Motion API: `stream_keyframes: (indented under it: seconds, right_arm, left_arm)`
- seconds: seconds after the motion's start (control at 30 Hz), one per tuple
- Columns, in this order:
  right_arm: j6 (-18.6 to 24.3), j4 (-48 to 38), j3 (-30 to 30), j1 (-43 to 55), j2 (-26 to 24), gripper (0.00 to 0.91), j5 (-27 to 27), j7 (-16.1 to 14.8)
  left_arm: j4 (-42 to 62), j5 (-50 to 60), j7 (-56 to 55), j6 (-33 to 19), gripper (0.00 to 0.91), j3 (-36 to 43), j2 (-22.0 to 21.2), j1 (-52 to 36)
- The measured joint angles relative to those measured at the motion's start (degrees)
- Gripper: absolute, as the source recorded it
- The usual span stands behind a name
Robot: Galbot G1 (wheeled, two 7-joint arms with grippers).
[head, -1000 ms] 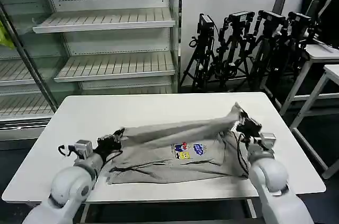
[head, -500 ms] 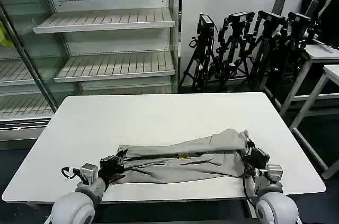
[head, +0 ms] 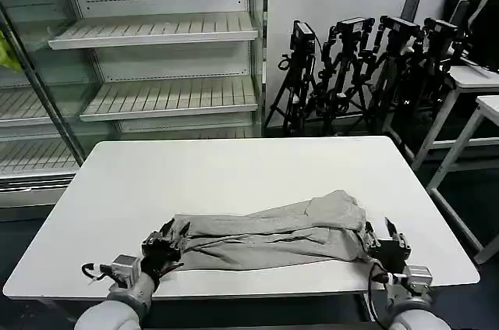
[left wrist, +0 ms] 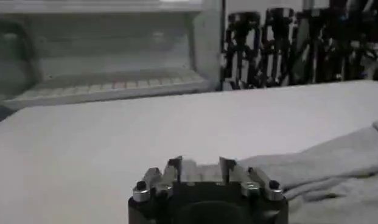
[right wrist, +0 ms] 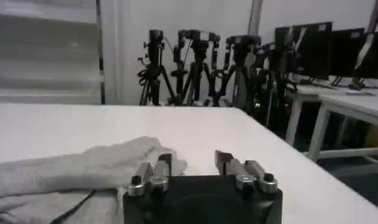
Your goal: Fold and organize the clothes.
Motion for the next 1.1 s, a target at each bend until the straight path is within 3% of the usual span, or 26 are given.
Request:
stream_keyframes:
  seconds: [0.37,0.4,0.77,1.1]
  right_arm:
    - [1.0,4.3,1.1,-5.6,1.8,0.907,-0.8,0.5]
    - [1.0,4.6,1.2,-5.9,2.0,0.907,-0.9,0.5]
    - [1.6,6.8,2.0,-9.0,3.1,0.907,-1.3,0.7]
    - [1.6,8.7,1.9,-10.9,4.2,0.907,-1.8,1.1]
  left_arm:
    - [-0.4,-4.3,-5.9,-2.5,0.887,1.1,-8.5,3.0]
    - [-0.1,-4.5,-6.1,-2.7,0.01,1.3,-9.0,3.0]
    - [5.2,-4.7,-7.7,-5.5,0.01,3.1,-13.9,1.6]
    - [8.1,-4.7,-8.0,-6.6,0.01,3.4,-15.7,0.4]
